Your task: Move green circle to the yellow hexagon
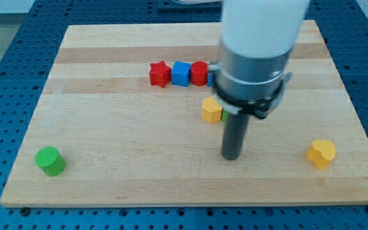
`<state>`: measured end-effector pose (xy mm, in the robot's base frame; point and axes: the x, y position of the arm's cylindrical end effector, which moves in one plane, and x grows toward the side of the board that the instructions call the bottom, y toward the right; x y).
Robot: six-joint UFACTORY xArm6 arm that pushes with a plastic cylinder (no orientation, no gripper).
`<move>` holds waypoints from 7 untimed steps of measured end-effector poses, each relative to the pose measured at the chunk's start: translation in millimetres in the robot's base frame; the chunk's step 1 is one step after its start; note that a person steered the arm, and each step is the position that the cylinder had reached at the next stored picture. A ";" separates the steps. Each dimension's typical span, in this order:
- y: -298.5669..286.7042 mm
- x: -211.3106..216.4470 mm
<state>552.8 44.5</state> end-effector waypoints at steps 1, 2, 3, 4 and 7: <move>-49.4 31.6; -106.6 57.5; -174.9 60.7; -235.5 60.6; -296.8 39.3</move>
<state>592.2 -252.3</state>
